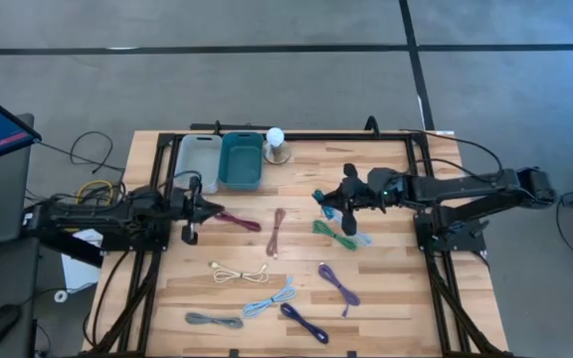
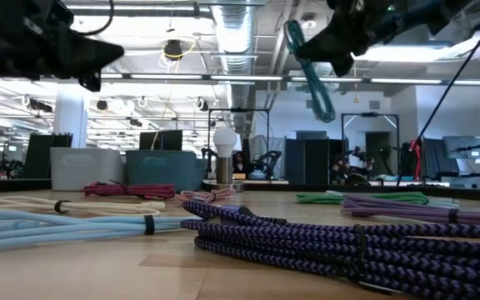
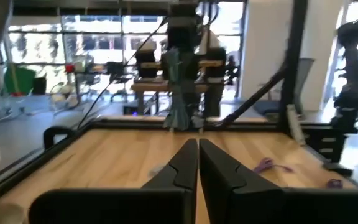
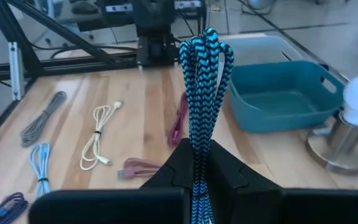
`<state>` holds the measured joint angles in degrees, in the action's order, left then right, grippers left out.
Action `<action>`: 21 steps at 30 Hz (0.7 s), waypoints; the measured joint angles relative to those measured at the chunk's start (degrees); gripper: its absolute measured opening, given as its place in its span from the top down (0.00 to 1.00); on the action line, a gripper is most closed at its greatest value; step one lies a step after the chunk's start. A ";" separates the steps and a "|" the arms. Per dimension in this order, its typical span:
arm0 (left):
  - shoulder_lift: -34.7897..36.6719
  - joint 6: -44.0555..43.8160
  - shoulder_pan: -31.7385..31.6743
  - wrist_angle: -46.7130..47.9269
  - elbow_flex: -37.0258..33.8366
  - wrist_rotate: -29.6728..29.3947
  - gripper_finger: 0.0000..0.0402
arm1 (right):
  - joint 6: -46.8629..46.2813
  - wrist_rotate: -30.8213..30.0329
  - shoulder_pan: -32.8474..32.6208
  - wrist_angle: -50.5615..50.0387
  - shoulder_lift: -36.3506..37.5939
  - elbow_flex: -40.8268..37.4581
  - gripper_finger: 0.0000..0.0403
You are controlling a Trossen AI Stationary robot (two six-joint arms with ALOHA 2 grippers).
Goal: Pick & Place USB Port
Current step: Put the blue patterned charger cable into the blue bin
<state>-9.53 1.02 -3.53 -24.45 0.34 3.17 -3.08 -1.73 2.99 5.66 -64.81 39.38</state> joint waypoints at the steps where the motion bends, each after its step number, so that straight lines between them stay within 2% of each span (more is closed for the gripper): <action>1: -0.97 -0.01 0.03 0.02 0.31 -0.88 0.94 | 0.26 1.03 0.44 1.17 -0.85 0.00 0.97; 5: -7.63 -0.22 0.04 -0.08 3.97 -4.69 0.88 | 0.25 6.09 3.34 5.42 -4.72 0.00 0.97; 14: -28.92 3.16 -3.32 -0.55 16.45 -5.55 0.85 | 1.45 9.71 7.85 13.66 -10.50 0.00 0.97; 21: -44.07 3.03 -6.18 -12.32 21.71 -1.52 0.84 | 1.58 12.41 7.62 19.87 -16.58 2.01 0.97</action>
<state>-53.60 4.05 -9.71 -36.77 22.05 1.65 -1.50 10.68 10.61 25.53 -81.39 41.38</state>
